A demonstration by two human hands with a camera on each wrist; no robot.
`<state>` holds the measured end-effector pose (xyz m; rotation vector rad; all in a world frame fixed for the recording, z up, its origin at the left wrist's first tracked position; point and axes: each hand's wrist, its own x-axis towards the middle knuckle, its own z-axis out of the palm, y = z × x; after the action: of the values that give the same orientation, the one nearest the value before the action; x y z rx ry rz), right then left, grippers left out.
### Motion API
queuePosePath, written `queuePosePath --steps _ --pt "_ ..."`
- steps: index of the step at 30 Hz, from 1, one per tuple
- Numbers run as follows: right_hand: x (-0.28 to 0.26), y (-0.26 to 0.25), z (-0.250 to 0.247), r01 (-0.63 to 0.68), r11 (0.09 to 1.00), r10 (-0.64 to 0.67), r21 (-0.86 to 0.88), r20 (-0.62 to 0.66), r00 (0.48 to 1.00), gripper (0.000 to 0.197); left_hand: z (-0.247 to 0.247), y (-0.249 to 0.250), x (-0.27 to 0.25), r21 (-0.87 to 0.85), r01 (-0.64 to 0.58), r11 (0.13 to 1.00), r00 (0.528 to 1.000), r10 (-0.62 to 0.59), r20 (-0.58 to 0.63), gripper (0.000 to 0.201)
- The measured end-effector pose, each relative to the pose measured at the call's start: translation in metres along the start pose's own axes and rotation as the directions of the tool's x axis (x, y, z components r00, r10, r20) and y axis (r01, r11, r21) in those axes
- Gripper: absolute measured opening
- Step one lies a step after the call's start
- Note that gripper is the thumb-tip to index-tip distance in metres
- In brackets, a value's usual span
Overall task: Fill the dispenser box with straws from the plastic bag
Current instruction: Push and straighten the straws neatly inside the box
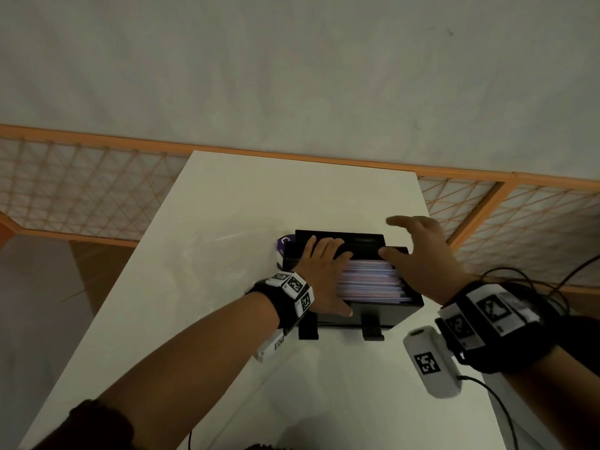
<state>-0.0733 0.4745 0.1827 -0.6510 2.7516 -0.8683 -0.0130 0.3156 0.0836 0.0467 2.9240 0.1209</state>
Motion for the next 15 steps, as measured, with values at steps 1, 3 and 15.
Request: queuePosePath --steps 1,3,15 --pt "-0.002 0.000 0.006 0.133 0.990 -0.133 -0.044 0.005 0.991 0.035 0.001 0.000 0.000 0.011 -0.002 1.000 1.000 0.002 0.014 0.112" --pt "-0.003 0.005 0.025 0.229 0.967 -0.200 -0.112 0.223 0.954 0.018 0.003 -0.001 0.000 0.014 -0.008 1.000 1.000 0.007 0.030 0.110" --pt "-0.003 0.020 0.064 0.215 0.934 0.027 -0.286 0.656 0.755 0.038 -0.003 0.003 0.002 0.004 0.005 1.000 0.995 -0.005 0.103 0.105"
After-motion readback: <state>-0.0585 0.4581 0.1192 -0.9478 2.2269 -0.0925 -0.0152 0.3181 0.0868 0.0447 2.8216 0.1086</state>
